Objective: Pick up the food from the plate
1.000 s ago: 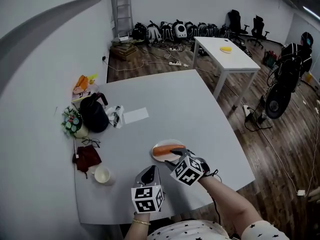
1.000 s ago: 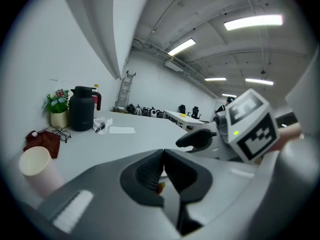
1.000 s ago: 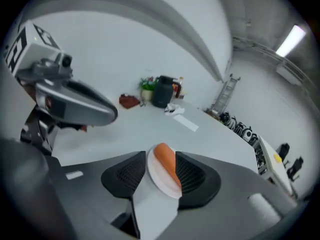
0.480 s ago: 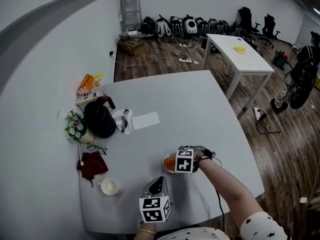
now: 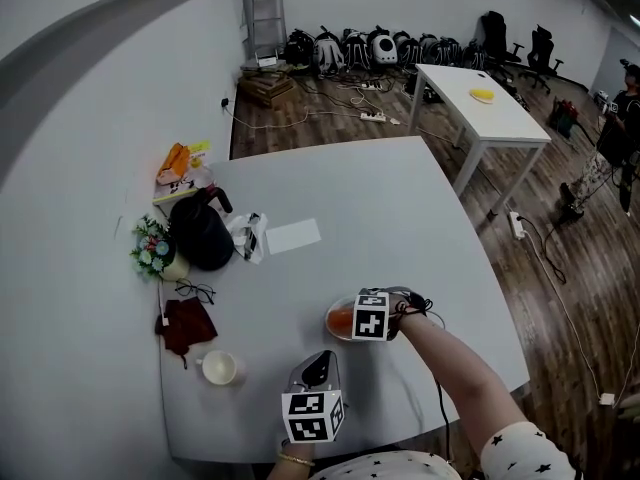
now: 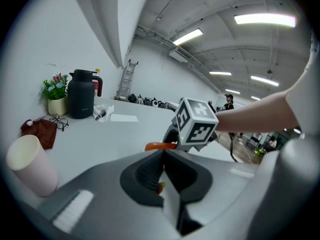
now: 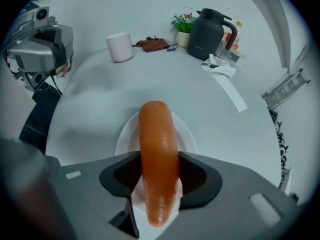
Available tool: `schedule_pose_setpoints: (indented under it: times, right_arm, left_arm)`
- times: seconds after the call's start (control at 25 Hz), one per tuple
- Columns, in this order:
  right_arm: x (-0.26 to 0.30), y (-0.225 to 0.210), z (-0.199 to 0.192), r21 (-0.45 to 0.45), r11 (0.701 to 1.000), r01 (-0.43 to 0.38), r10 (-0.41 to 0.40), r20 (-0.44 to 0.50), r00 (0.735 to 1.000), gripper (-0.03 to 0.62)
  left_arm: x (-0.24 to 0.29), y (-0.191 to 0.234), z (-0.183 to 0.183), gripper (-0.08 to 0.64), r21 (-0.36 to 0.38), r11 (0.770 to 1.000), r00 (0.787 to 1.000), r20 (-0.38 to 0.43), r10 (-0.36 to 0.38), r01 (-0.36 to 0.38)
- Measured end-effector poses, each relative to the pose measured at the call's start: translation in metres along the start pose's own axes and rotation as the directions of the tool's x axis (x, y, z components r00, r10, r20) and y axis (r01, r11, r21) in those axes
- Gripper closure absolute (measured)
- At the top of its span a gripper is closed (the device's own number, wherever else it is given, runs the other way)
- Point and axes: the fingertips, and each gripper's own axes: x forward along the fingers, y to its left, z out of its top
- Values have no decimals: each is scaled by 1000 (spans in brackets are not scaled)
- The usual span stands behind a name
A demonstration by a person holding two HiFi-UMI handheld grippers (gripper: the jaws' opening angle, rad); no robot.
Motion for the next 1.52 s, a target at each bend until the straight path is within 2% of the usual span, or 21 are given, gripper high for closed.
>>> schedule_pose_setpoints:
  times: [0.12,0.24,0.32,0.44,0.6,0.72,0.84,0.92,1.0,1.28,1.52]
  right_arm:
    - [-16,0,9,60,995,78,-84,100,991,379]
    - [-44,3,20,173,973,150,-188,234,954,378]
    - [-66,10,27,266,948,175,-259,324,910,378]
    - [-99,30,38,399,901,172,-353,442,825,377]
    - [-131,63,48,550,825,130,-464,527,712,377]
    - [-149,89,46,646,759,81,-529,540,655,377]
    - [-161,110,43,713,700,37,-580,539,611,378]
    - [-167,120,39,736,677,16,-600,539,591,377]
    - [-172,127,34,746,666,10,-611,538,580,379]
    - [-176,130,23,779,627,-1,-639,515,571,377]
    - [-181,127,25,791,612,0,-658,509,555,377]
  left_arm:
    - [-4,-2,4,552,2,1000,1000,13,-1,1]
    - [-9,-4,8,552,7,1000,999,33,2,-2]
    - [-12,-7,11,552,15,1000,999,49,4,-4]
    - [-18,-12,15,552,32,999,997,75,6,-9]
    - [-30,-18,19,552,53,998,994,111,8,-14]
    - [-40,-23,19,552,64,998,991,137,2,-11]
    - [-49,-25,18,552,74,997,988,153,-1,-10]
    - [-55,-26,18,552,79,997,987,163,-4,-9]
    - [-60,-28,17,552,82,997,985,170,-5,-9]
    - [-63,-32,14,552,89,996,986,169,-14,-1]
    - [-65,-31,17,552,94,996,984,175,-16,-1]
